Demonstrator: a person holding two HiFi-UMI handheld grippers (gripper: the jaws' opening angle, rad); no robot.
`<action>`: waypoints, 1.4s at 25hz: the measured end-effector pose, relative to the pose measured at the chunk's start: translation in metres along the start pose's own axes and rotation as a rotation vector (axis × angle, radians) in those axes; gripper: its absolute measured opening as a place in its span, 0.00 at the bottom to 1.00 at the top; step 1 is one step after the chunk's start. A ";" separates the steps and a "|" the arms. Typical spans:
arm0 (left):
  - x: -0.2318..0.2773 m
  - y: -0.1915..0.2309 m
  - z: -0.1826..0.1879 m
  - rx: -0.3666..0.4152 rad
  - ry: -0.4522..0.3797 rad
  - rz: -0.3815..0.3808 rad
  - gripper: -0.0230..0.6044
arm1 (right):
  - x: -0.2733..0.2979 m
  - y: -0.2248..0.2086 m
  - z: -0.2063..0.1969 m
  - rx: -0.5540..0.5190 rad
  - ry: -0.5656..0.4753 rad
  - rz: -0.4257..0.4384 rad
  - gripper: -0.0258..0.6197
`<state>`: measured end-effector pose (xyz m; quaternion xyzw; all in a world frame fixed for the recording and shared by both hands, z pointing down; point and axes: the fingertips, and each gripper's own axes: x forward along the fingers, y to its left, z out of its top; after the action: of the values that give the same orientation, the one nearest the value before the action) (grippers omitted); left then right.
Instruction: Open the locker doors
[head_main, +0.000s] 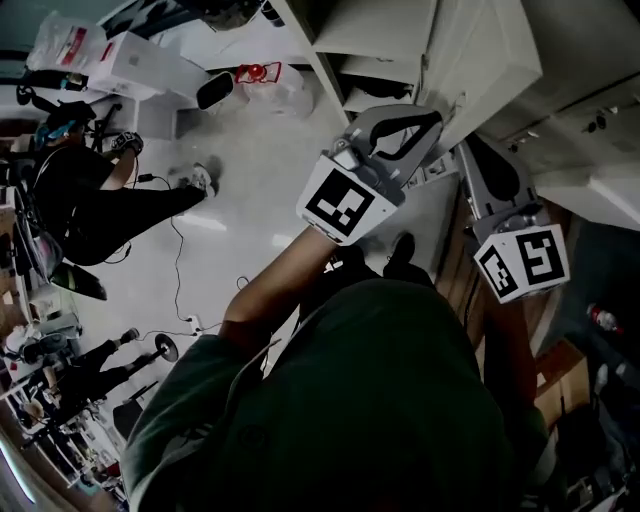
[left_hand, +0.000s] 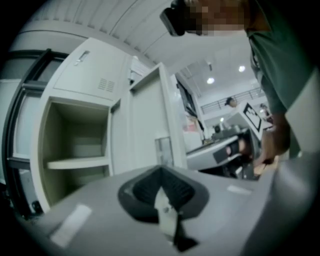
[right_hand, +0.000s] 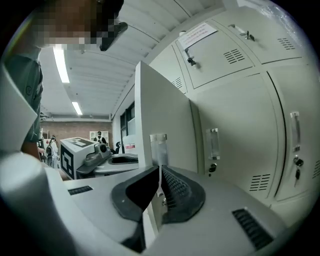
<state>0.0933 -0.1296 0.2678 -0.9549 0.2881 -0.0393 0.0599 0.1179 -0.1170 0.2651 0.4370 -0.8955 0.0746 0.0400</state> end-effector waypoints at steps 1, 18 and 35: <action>0.005 -0.008 0.001 0.019 0.002 -0.023 0.03 | -0.006 -0.007 0.000 0.001 0.001 -0.011 0.05; -0.070 -0.022 0.045 0.027 -0.081 0.122 0.03 | -0.097 0.007 0.057 0.045 -0.121 0.177 0.05; -0.139 -0.014 0.033 0.056 -0.050 0.294 0.03 | -0.106 0.054 0.072 -0.023 -0.107 0.366 0.05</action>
<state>-0.0110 -0.0385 0.2318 -0.9010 0.4222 -0.0141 0.0989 0.1399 -0.0139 0.1747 0.2697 -0.9617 0.0470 -0.0169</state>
